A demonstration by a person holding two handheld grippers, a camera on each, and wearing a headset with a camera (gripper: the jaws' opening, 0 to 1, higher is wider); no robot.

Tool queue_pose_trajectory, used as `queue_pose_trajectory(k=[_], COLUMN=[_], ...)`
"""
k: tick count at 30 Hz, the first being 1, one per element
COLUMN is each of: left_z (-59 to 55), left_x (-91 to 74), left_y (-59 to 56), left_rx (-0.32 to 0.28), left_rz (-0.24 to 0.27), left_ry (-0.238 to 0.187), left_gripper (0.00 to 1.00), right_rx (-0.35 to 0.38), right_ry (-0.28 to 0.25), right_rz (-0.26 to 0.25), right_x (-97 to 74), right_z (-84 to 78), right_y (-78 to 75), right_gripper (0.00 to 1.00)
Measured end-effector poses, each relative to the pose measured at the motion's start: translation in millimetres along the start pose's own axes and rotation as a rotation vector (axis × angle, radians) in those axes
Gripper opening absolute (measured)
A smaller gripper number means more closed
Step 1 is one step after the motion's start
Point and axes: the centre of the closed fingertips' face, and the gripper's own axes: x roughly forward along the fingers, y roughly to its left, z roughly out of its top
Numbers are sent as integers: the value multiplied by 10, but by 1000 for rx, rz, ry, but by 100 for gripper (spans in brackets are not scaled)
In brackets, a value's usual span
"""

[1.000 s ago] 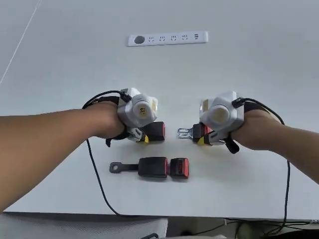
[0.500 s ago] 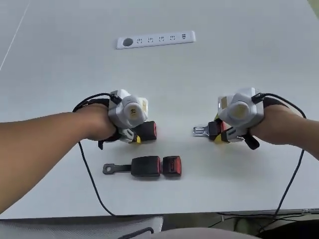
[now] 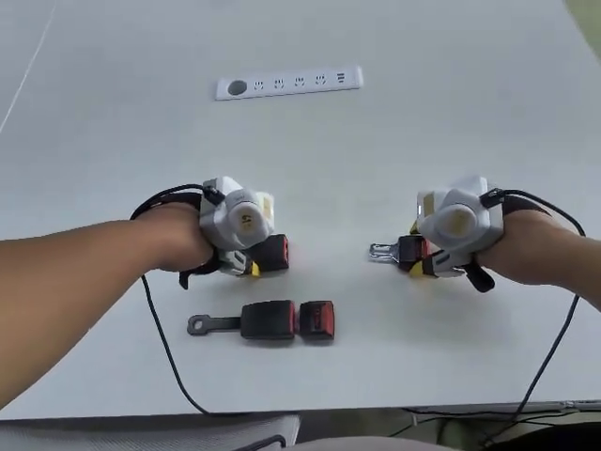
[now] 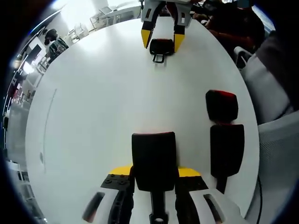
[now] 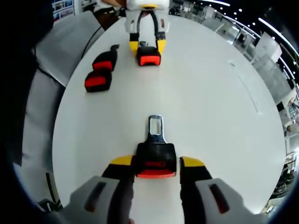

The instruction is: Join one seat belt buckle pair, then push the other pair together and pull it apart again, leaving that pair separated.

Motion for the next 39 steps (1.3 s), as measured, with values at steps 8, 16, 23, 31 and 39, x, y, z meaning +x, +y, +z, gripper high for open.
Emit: queue_pose_trajectory(k=[8,16,23,31,39], left_z=[-59,-82,-149,-439,-715], left_x=[-108,-501,-822,-1019,-1181], left_y=[93,-39,-363,-695,-925], left_rx=[-20,-148,-340,-481,-569], left_rz=[66,176,239,289,315], left_ry=[-5,-118,-235,-298,-355], left_gripper=[40,46,56,68,87], right_rx=[45,182,279,352,439], right_ry=[-25,-165,-309,-348,-373], right_rz=[-88,-137,-146,-153,-196], right_x=[-39,-242,-424,-644,-817], right_z=[-38,136,299,259,193], right_y=[-126,31,336,674,861], right_gripper=[54,59,71,79,93])
